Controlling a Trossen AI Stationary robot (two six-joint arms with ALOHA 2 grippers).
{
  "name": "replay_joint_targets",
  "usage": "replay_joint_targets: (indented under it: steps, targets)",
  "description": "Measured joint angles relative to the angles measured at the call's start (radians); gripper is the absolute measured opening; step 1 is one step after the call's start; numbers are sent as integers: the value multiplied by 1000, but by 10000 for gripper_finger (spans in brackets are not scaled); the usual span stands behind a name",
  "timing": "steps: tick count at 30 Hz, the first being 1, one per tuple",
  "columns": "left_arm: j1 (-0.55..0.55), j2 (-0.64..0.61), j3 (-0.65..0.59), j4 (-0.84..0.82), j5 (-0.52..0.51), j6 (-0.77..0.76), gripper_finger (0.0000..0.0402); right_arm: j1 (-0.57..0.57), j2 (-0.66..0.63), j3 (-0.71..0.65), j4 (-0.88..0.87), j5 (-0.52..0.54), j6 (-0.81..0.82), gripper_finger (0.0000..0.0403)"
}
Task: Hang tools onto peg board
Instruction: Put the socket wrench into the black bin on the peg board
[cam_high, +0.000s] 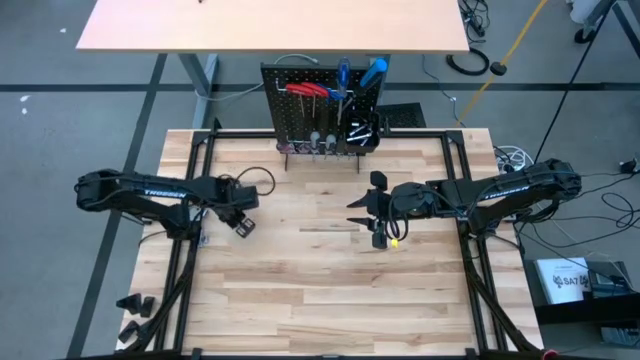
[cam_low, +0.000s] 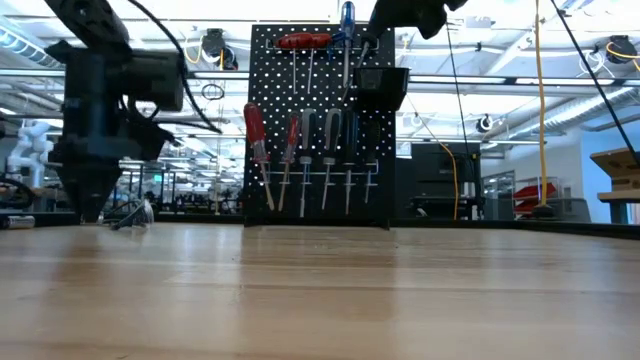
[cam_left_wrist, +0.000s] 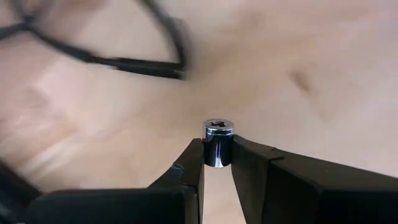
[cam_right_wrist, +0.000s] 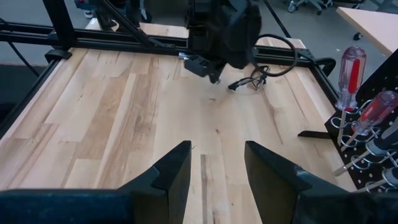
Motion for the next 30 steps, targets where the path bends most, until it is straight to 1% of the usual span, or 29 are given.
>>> replay_joint_targets:
  steps: [3, 5, 7, 11, 15, 18, 20, 25, 30]
  targets:
    - [-59, -25, 16, 3, 34, 17, 56, 0, 0, 0, 1, 0, 6, 144]
    - [-99, -45, 19, 60, 67, 31, 56, 0, 0, 0, 1, 0, 6, 144]
    - [-139, -66, 19, 154, 114, 55, 56, 0, 0, 0, 2, 0, 6, 144]
    - [-225, -92, 20, 429, 159, 127, 56, 0, 3, 0, 14, 0, 12, 144]
    - [-308, -96, 20, 780, 218, 276, 56, 0, 30, 0, 54, 0, 25, 144]
    - [-356, -96, 21, 1001, 225, 372, 56, 0, 61, 0, 66, 0, 25, 144]
    - [-376, -96, 21, 1107, 224, 425, 56, 0, 83, 0, 66, 0, 24, 144]
    - [-416, -81, 21, 1245, 219, 519, 56, 0, 112, 0, 72, 0, 23, 144]
    - [-436, -18, 21, 1379, 214, 559, 56, 0, 117, 0, 141, 0, 14, 144]
